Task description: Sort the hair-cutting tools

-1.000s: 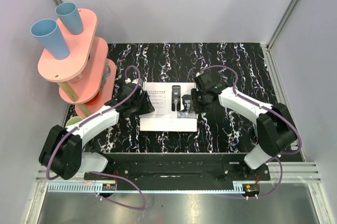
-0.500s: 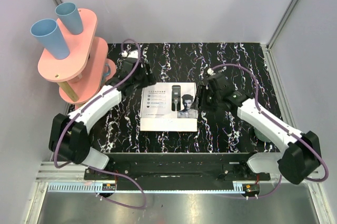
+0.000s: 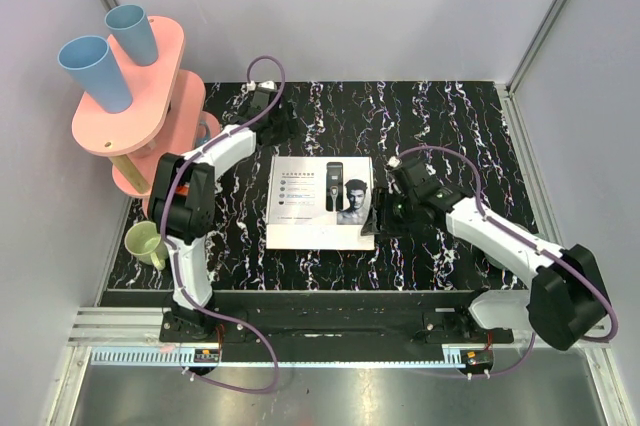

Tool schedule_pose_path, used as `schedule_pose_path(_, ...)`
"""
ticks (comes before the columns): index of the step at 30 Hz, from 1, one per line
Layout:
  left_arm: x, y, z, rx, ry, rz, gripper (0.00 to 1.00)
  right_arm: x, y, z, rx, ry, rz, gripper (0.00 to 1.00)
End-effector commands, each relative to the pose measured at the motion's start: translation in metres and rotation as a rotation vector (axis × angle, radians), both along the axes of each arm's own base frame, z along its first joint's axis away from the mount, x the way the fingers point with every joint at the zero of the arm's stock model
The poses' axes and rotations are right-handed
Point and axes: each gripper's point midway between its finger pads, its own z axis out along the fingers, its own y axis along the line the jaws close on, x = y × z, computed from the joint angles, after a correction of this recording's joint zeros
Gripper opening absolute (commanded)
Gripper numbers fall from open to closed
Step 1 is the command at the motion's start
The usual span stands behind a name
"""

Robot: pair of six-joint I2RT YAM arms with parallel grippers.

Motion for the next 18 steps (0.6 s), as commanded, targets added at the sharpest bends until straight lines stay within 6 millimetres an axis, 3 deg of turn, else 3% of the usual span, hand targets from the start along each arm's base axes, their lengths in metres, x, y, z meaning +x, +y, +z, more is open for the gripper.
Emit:
schedule_pose_path(1, 0.01, -0.005, 0.006, -0.019, -0.004, -0.033, 0.75, 0.004, 0.003, -0.014, -0.025, 0.033, -0.003, 0.6)
schedule_pose_path(8, -0.008, -0.022, -0.017, -0.051, 0.049, -0.186, 0.61, 0.019, -0.007, -0.051, -0.168, 0.082, -0.026, 0.6)
schedule_pose_path(18, -0.048, -0.016, -0.039, -0.057, 0.145, -0.243, 0.55, 0.056, -0.015, -0.065, -0.258, 0.062, -0.104, 0.59)
